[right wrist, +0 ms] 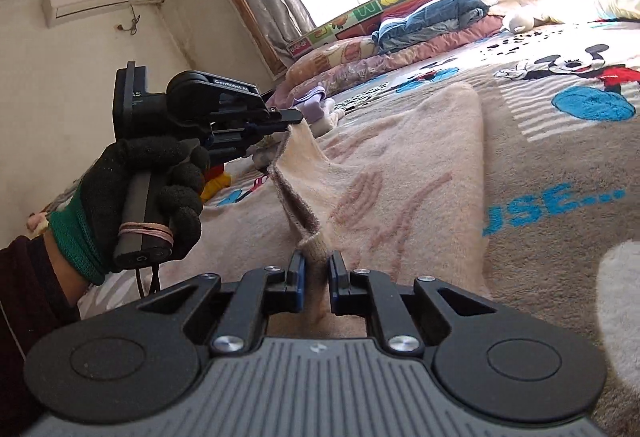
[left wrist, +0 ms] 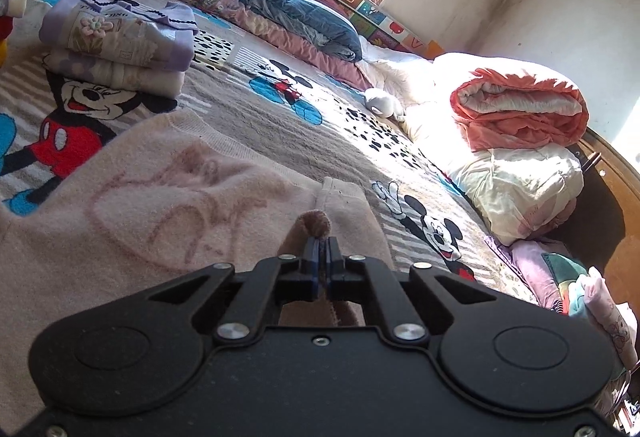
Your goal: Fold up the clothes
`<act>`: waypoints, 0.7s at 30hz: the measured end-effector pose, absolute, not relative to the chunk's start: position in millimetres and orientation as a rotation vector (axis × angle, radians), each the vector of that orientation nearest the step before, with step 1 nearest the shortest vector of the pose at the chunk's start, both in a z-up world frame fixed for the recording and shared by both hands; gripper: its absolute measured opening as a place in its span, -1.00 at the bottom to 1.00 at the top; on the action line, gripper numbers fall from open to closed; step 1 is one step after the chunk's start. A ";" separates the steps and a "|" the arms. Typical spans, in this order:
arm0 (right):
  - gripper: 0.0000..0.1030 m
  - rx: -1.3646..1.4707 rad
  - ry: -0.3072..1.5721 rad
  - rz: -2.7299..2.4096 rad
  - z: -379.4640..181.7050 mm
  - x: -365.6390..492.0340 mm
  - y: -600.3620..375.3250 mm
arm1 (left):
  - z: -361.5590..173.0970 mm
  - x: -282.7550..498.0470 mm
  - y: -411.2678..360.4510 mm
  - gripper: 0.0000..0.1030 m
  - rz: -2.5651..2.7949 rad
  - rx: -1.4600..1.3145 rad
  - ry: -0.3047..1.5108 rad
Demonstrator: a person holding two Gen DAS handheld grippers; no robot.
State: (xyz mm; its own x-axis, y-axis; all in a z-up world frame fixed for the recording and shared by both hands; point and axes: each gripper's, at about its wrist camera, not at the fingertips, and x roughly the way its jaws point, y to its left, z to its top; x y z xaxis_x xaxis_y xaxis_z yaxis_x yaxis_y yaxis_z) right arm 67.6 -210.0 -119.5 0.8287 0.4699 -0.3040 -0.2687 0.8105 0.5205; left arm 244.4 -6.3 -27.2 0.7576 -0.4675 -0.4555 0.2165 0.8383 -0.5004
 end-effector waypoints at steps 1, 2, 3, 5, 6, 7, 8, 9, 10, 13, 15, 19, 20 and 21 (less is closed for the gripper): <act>-0.74 0.517 0.434 0.403 -121.5 66.3 -216.7 | -25.8 246.6 -14.1 -1.00 -0.390 -0.426 0.608; -0.74 0.551 0.428 0.397 -123.4 65.1 -223.1 | -24.4 248.9 -21.9 -1.00 -0.395 -0.410 0.611; -0.74 0.571 0.424 0.391 -124.4 64.1 -227.5 | -23.2 251.2 -30.0 -1.00 -0.400 -0.395 0.615; -0.74 0.610 0.421 0.376 -127.6 62.7 -237.3 | -23.5 256.2 -49.2 -1.00 -0.412 -0.347 0.627; -0.74 0.625 0.421 0.370 -129.0 62.1 -241.0 | -24.0 258.8 -59.0 -1.00 -0.415 -0.317 0.635; -0.74 0.632 0.426 0.369 -130.3 62.2 -242.3 | -25.5 261.3 -69.2 -1.00 -0.419 -0.282 0.644; -0.74 0.638 0.432 0.367 -131.5 62.3 -243.6 | -27.5 263.5 -78.1 -1.00 -0.428 -0.255 0.653; -0.74 0.645 0.437 0.366 -132.8 62.4 -244.9 | -29.6 265.6 -86.9 -1.00 -0.436 -0.227 0.662; -0.74 0.651 0.442 0.364 -134.1 62.5 -246.2 | -32.4 267.2 -95.8 -1.00 -0.441 -0.192 0.669; -0.74 0.671 0.458 0.359 -137.9 62.8 -250.0 | -41.0 270.0 -117.5 -1.00 -0.457 -0.116 0.686; -0.74 0.684 0.469 0.356 -140.4 62.9 -252.6 | -44.8 270.0 -127.6 -1.00 -0.457 -0.074 0.688; -0.74 0.711 0.490 0.350 -145.4 63.3 -257.7 | -51.2 271.0 -141.3 -1.00 -0.471 -0.031 0.691; -0.74 0.717 0.495 0.348 -146.7 63.4 -259.0 | -52.3 271.4 -144.1 -1.00 -0.475 -0.021 0.690; -0.74 0.724 0.501 0.346 -148.0 63.5 -260.3 | -53.0 271.5 -146.9 -1.00 -0.487 -0.016 0.686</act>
